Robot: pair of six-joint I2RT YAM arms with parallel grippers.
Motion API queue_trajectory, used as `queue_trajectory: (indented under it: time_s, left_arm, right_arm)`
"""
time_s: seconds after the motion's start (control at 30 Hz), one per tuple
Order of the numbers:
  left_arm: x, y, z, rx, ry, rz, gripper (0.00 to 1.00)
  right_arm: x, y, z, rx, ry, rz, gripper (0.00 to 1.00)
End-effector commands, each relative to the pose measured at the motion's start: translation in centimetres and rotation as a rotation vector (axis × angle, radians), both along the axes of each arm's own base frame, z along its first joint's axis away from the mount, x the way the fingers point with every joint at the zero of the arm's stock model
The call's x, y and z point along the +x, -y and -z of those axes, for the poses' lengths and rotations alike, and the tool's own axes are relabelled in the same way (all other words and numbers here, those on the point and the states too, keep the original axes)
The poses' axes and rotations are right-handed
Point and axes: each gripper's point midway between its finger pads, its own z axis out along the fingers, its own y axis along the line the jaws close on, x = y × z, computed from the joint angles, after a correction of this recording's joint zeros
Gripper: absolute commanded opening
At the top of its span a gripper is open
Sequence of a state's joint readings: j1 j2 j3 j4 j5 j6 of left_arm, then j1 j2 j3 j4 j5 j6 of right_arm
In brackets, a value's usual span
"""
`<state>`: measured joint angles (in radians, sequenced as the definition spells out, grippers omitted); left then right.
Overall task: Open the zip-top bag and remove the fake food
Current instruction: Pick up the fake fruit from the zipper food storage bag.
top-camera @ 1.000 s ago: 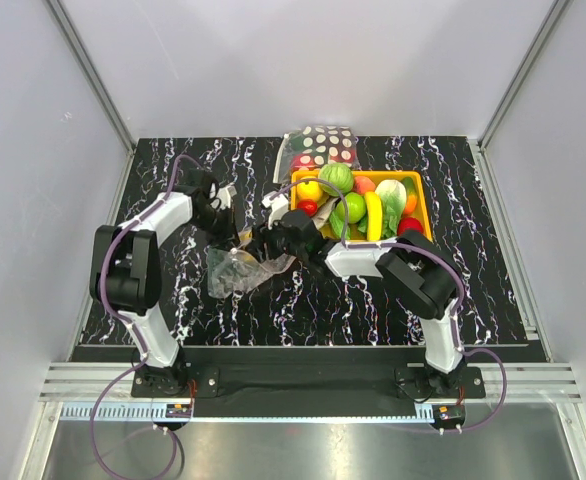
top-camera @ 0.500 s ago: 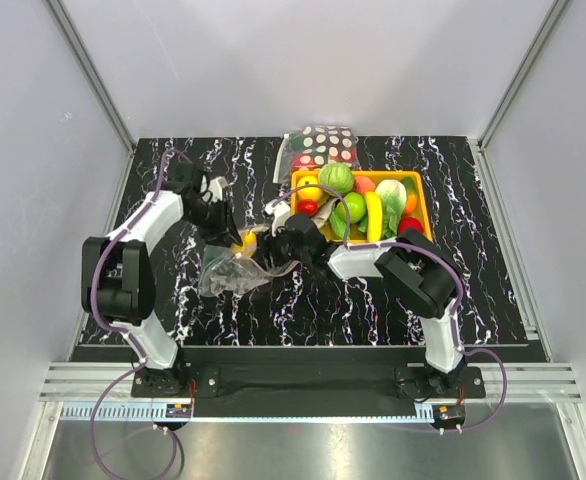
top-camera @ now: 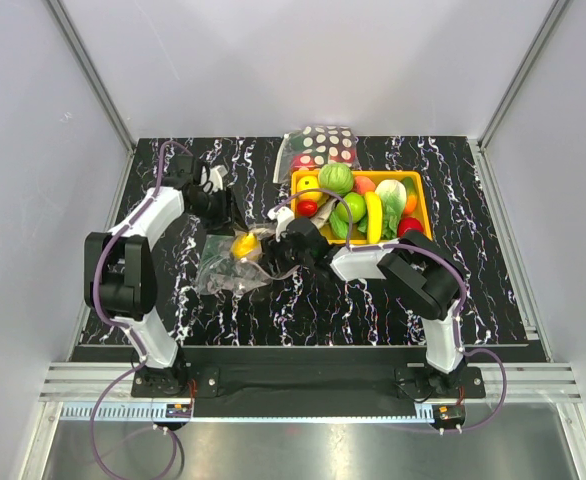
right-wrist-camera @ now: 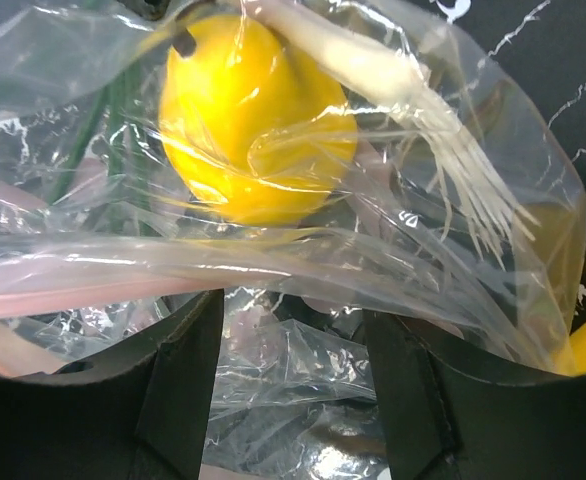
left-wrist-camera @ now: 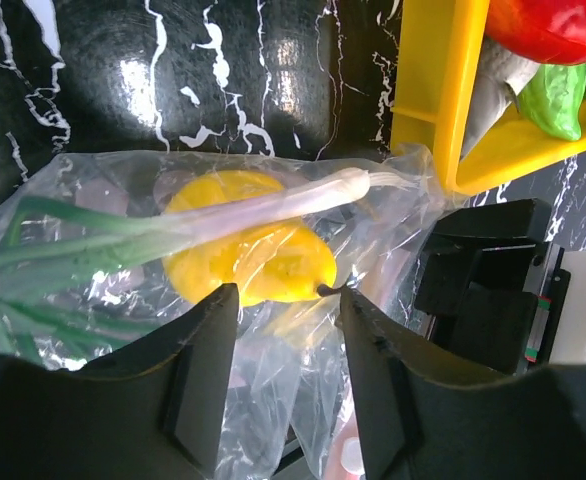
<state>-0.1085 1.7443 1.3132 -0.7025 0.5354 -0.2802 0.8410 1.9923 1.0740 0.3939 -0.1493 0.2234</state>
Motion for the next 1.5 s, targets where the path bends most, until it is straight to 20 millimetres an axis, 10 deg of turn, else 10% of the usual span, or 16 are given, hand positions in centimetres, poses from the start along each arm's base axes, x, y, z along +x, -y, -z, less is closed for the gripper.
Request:
queue_trajectory:
  time_s: [0.0, 1.0, 1.47]
  left_arm:
    - [1.5, 0.8, -1.9, -0.063, 0.086, 0.028, 0.53]
    - [-0.7, 0.7, -0.2, 0.008, 0.079, 0.073, 0.55]
    - [0.5, 1.5, 1.0, 0.031, 0.065, 0.103, 0.02]
  right_arm:
    - [1.6, 0.2, -3.0, 0.011, 0.060, 0.035, 0.64]
    - [1.3, 0.8, -2.1, -0.016, 0.000, 0.073, 0.64]
    - [2.2, 0.6, -2.7, -0.024, 0.030, 0.085, 0.64]
